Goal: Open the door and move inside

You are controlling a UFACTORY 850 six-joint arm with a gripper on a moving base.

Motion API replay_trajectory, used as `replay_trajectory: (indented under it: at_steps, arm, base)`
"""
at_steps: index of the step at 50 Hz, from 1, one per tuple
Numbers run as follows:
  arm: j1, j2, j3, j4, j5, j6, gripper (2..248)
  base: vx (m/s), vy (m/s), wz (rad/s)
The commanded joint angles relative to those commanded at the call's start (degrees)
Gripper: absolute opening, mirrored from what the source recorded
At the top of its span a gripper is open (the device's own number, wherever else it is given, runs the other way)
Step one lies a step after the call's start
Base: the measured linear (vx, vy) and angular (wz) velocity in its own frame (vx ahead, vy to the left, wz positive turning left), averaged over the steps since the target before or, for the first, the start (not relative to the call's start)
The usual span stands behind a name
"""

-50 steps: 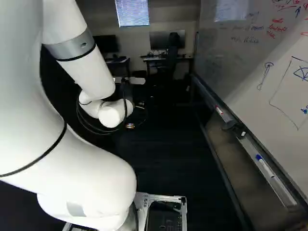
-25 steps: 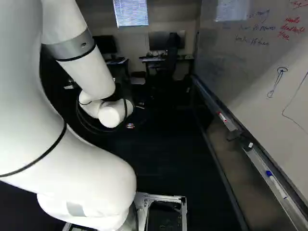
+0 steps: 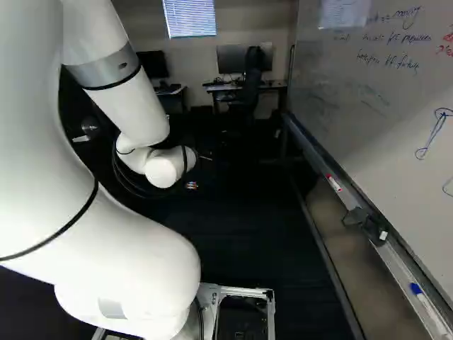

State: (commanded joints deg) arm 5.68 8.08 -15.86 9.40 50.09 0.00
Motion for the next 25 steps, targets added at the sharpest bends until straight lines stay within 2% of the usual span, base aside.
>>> replay_trajectory:
  at_steps: [25]
  arm:
    - [0.0,0.0,0.0,0.0,0.0,0.0,247]
  base:
    - [0.207,0.002,-0.018]
